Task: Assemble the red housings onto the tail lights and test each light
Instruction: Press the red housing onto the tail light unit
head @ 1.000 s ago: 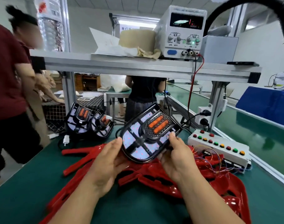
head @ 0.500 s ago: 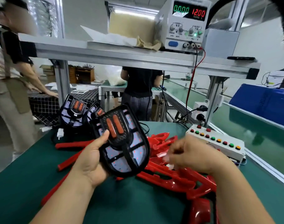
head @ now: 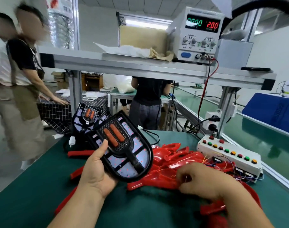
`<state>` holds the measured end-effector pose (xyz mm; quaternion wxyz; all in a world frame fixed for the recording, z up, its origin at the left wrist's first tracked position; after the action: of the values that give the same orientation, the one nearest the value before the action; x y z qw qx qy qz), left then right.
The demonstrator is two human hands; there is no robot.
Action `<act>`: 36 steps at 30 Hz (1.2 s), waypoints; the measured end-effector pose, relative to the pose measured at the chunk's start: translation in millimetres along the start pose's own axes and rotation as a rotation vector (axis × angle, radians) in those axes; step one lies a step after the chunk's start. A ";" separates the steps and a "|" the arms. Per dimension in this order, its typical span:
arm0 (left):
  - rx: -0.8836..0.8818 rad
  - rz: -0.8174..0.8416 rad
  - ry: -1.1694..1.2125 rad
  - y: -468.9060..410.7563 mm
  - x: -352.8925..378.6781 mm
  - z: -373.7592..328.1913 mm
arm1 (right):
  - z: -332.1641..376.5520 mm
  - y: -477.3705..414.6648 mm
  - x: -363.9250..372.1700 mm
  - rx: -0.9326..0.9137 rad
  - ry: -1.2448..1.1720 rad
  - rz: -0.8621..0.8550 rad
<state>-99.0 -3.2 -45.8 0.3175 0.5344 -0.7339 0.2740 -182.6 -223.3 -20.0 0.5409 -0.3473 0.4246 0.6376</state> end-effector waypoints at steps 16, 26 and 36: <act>-0.087 0.019 0.108 6.8 14.5 29.3 | 10.5 -16.3 -5.3 -0.223 -1.423 -0.494; -0.076 0.081 0.146 11.5 20.9 35.4 | 29.9 -13.8 1.5 -0.293 -1.111 -0.680; -0.143 0.107 0.151 18.7 31.7 54.6 | 23.5 -14.5 -2.3 -0.290 -1.213 -0.730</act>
<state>-133.6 -57.9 -58.3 0.3941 0.4482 -0.7529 0.2771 -167.6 -201.9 -10.9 0.8084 -0.1201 -0.1827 0.5466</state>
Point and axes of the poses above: each hand's wrist, its own y-axis away from the middle knuckle, its own x-axis out of the palm, z = x × y, the point moved 6 cm from there along -y, towards the middle knuckle, and after that the axes turned 5 degrees about -y, right-handed, at the moved point
